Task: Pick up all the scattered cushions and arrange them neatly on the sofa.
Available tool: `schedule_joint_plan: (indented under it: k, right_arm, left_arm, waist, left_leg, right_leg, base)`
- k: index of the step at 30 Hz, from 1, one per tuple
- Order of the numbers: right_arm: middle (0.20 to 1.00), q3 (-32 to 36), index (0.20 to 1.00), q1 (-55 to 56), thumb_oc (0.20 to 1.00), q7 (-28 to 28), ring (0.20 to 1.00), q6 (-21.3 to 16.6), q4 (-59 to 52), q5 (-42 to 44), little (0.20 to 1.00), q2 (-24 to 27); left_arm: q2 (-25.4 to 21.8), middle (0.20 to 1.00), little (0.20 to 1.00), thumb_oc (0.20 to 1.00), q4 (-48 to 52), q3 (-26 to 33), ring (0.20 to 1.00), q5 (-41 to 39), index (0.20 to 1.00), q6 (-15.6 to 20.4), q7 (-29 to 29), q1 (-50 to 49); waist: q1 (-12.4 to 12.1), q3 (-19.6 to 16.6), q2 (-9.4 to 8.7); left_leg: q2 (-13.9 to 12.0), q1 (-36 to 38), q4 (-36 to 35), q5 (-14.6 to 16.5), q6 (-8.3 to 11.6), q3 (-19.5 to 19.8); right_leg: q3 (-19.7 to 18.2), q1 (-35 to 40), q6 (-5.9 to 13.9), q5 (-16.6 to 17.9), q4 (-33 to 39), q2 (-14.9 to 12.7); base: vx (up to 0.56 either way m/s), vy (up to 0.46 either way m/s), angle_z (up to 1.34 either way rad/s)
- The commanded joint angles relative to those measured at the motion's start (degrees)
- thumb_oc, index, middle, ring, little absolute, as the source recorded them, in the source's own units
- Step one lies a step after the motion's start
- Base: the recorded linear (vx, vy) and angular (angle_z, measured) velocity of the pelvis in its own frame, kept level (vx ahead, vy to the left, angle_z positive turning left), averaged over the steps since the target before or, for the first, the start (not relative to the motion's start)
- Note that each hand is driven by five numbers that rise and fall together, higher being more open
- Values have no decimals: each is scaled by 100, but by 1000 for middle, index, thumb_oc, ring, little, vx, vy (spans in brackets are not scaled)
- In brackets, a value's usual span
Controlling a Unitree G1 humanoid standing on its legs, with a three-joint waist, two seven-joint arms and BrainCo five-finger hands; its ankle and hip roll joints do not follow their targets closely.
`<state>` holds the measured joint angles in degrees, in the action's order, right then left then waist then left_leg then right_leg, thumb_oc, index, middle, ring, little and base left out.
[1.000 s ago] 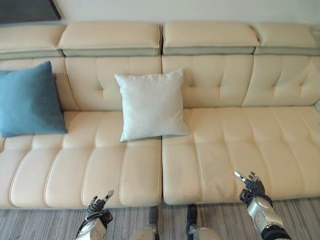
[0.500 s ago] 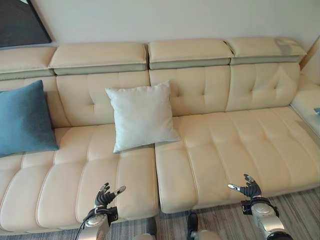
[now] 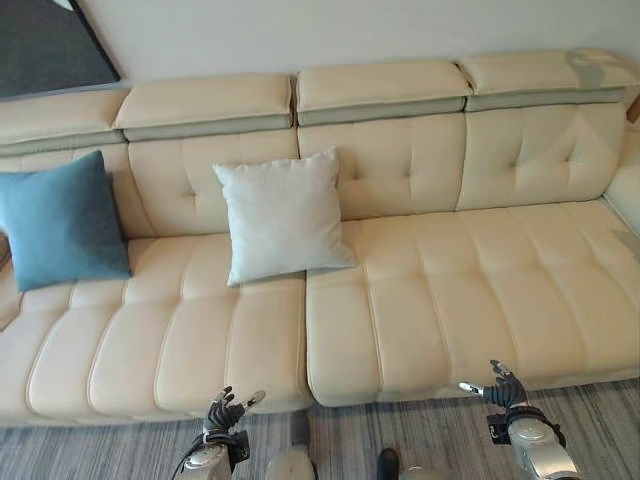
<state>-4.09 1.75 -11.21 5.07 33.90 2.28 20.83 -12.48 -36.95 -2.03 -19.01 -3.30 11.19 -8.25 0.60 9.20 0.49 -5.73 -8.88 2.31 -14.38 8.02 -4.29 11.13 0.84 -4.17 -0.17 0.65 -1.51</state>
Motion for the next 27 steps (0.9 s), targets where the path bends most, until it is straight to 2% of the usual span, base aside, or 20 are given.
schedule_joint_plan:
  k: [1, 2, 4, 5, 7, 8, 14, 19, 24, 26, 27]
  right_arm:
    - [1000, -121, 1000, -269, 1000, -16, 1000, -158, -331, 100, 1000, -108]
    - [1000, -139, 1000, -248, 1000, -4, 1000, -165, -336, 137, 1000, -132]
    - [1000, -140, 1000, -219, 1000, -6, 1000, -151, -339, 153, 1000, -156]
    - [1000, -131, 1000, -153, 1000, 11, 1000, -136, -343, 168, 1000, -201]
    - [1000, -141, 1000, -118, 1000, -6, 1000, -134, -322, 154, 1000, -209]
    - [1000, -113, 1000, -77, 1000, -37, 1000, -130, -305, 153, 1000, -239]
    - [1000, -122, 1000, -27, 1000, -39, 1000, -89, -329, 117, 1000, -288]
    - [1000, -96, 1000, 22, 1000, -55, 1000, -62, -248, 116, 1000, -321]
    - [1000, 50, 1000, 99, 1000, -92, 1000, -37, -161, 160, 1000, -394]
    - [1000, 132, 1000, 67, 1000, -110, 1000, -31, -209, 135, 1000, -393]
    - [1000, 201, 1000, 11, 1000, -136, 1000, -47, -217, 132, 1000, -393]
  left_arm:
    - [-319, 1000, 1000, 1000, 318, 167, 1000, 125, 1000, 184, 2, 283]
    - [-301, 1000, 1000, 1000, 280, 179, 1000, 105, 1000, 172, -15, 254]
    - [-288, 1000, 1000, 1000, 301, 159, 1000, 71, 1000, 160, 3, 239]
    - [-266, 1000, 1000, 1000, 287, 113, 1000, 145, 1000, 101, -31, 199]
    - [-252, 1000, 1000, 1000, 282, 71, 1000, 191, 1000, 90, -37, 169]
    - [-227, 1000, 1000, 1000, 302, 49, 1000, 247, 1000, 77, -44, 117]
    - [-208, 1000, 1000, 1000, 319, 20, 1000, 329, 1000, 27, -48, 83]
    - [-224, 1000, 1000, 1000, 255, -89, 1000, 391, 1000, 8, -90, 139]
    - [-286, 1000, 1000, 1000, 166, -194, 1000, 563, 1000, -20, -130, 307]
    - [-332, 1000, 1000, 1000, 232, -182, 1000, 602, 1000, -4, -120, 376]
    - [-377, 1000, 1000, 1000, 277, -134, 1000, 630, 1000, 31, -87, 457]
  waist:
    - [-32, 42, -320]
    - [-44, 18, -322]
    - [-25, -11, -320]
    - [64, -158, -200]
    - [93, -213, -141]
    - [126, -276, -110]
    - [154, -326, -68]
    - [224, -321, -74]
    - [413, -252, -55]
    - [475, -134, -1]
    - [453, -29, 33]
  left_leg:
    - [650, 572, 411, 1788, -669, -123]
    - [674, 654, 640, 1909, -689, -92]
    - [641, 710, 665, 1953, -700, -136]
    - [541, 1113, -207, 1748, -659, -208]
    - [530, 1282, -606, 1591, -622, -205]
    - [543, 1315, -731, 1611, -598, -145]
    - [587, 1363, -731, 1706, -618, -145]
    - [639, 1412, -731, 1776, -707, -273]
    - [687, 1372, -731, 1842, -826, -662]
    - [641, 1355, -731, 1866, -890, -990]
    - [550, 1392, -731, 1917, -910, -1358]
  right_leg:
    - [-145, 439, 699, -399, 435, 11]
    - [-167, 426, 700, -401, 435, 11]
    - [-150, 400, 698, -396, 435, 10]
    - [-134, 331, 729, -409, 435, 120]
    - [-91, 311, 741, -409, 435, 150]
    - [-64, 297, 760, -395, 435, 155]
    - [-84, 332, 817, -315, 435, 96]
    - [-310, 275, 903, -160, 435, 27]
    - [-614, 20, 1059, 107, 435, -56]
    - [-672, -291, 1120, 72, 10, -107]
    - [-207, -524, 1160, 27, -403, -263]
  base:
    - [-89, -27, 2]
    - [-92, -27, 9]
    - [-21, 50, -28]
    - [-3, 82, -24]
    - [-3, 104, 6]
    - [-22, 102, 9]
    - [-46, 127, 4]
    - [-68, 120, -12]
    - [-116, 120, -46]
    - [-161, 85, -82]
    - [-130, 45, -73]
